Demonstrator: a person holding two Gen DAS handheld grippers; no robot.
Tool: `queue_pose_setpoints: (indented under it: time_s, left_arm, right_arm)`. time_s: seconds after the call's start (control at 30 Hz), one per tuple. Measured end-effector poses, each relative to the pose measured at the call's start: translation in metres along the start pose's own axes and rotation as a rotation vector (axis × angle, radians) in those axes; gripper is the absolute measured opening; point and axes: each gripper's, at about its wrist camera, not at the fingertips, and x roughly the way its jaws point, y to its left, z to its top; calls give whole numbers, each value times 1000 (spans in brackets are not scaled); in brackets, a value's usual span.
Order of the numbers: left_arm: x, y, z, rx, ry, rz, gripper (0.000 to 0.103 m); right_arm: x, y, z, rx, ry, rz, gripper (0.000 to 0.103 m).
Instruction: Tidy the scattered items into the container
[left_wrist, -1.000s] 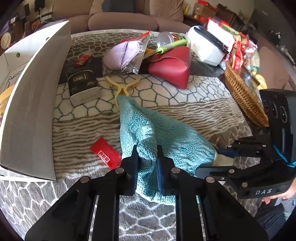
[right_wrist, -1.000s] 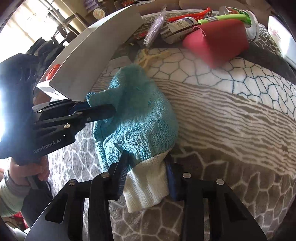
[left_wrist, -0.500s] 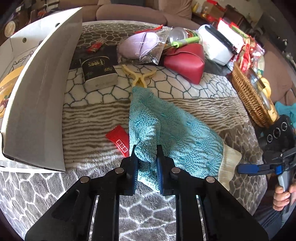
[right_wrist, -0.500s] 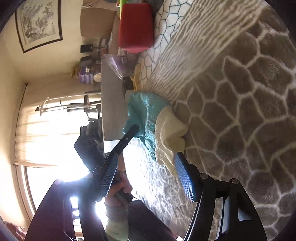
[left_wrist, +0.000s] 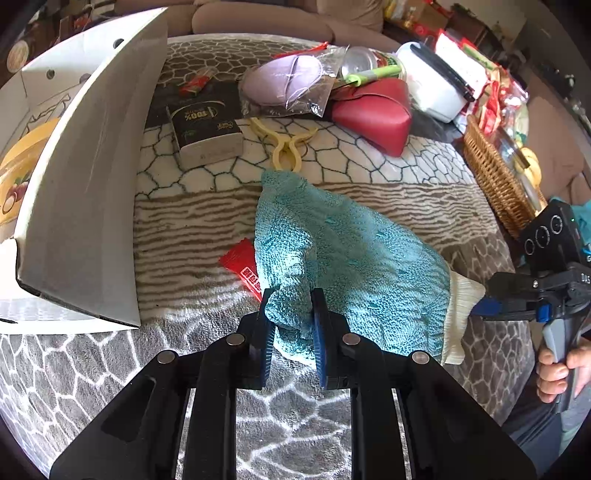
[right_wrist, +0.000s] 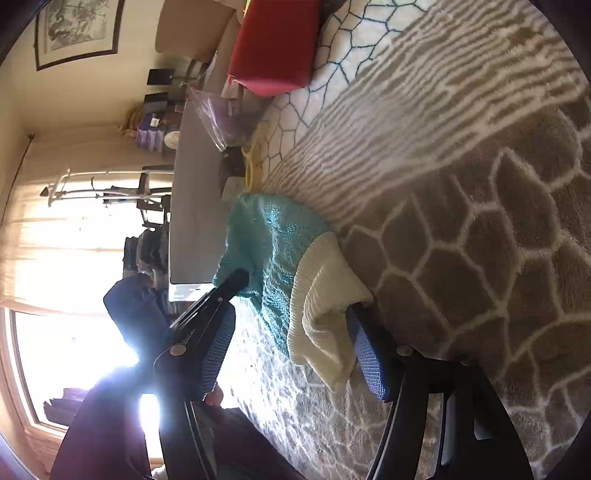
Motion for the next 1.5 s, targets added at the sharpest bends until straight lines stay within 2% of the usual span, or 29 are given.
queue_pose_setpoints:
  time_s: [0.1,0.2,0.27,0.3,0.33,0.37,0.4,0.47,0.5,0.53,0.7,0.87,0.93,1.0,1.1,1.3,1.4,1.5]
  left_arm:
    - [1,0,0,-6,-1,-9,16]
    - [4,-2,0,-3,-6,-10,19]
    - [7,-4,0,-8,-6,-28,29]
    - [8,-6,0,-10,-7,-43,41]
    - [9,-9,0,-9,-10,-54,51]
    - [9,-14,0,-1,-10,-53,53]
    - [9,-18,0,14,-11,-43,55]
    - [6,-24,1,29,-25,-46,53]
    - [4,-25,2,29,-30,-59,45]
    - [2,-25,3,27,-35,-82,38]
    - [-20,-13,11,-44,-99,-242,25]
    - [-56,14,25,-147,-212,-419,25]
    - [-72,21,28,-156,-264,-459,25]
    - [-87,24,30,-141,-312,-450,25]
    - [-106,31,31,-132,-365,-434,25]
    - [-139,62,39,-167,-424,-424,25]
    - [-159,88,58,-183,-437,-393,25]
    - [-184,118,85,-164,-439,-304,25]
  right_arm:
    - [2,4,4,-13,-14,45,67]
    - [17,11,8,-47,2,21,66]
    - [23,18,10,-78,2,0,67]
    - [26,21,10,-90,7,7,67]
    - [30,25,11,-107,10,27,60]
    - [34,29,11,-127,16,43,49]
    - [39,35,10,-151,34,33,27]
    - [46,47,7,-208,34,-19,25]
    - [48,51,6,-223,35,-30,25]
    - [49,55,5,-231,31,-32,25]
    - [46,83,3,-305,-18,-24,25]
    - [41,117,1,-356,-71,117,25]
    - [39,129,1,-366,-89,196,25]
    - [38,141,-1,-381,-101,250,25]
    - [42,162,-4,-417,-108,274,25]
    - [60,195,-3,-434,-84,329,25]
    - [76,230,5,-489,-79,290,25]
    - [103,274,21,-512,-37,266,25]
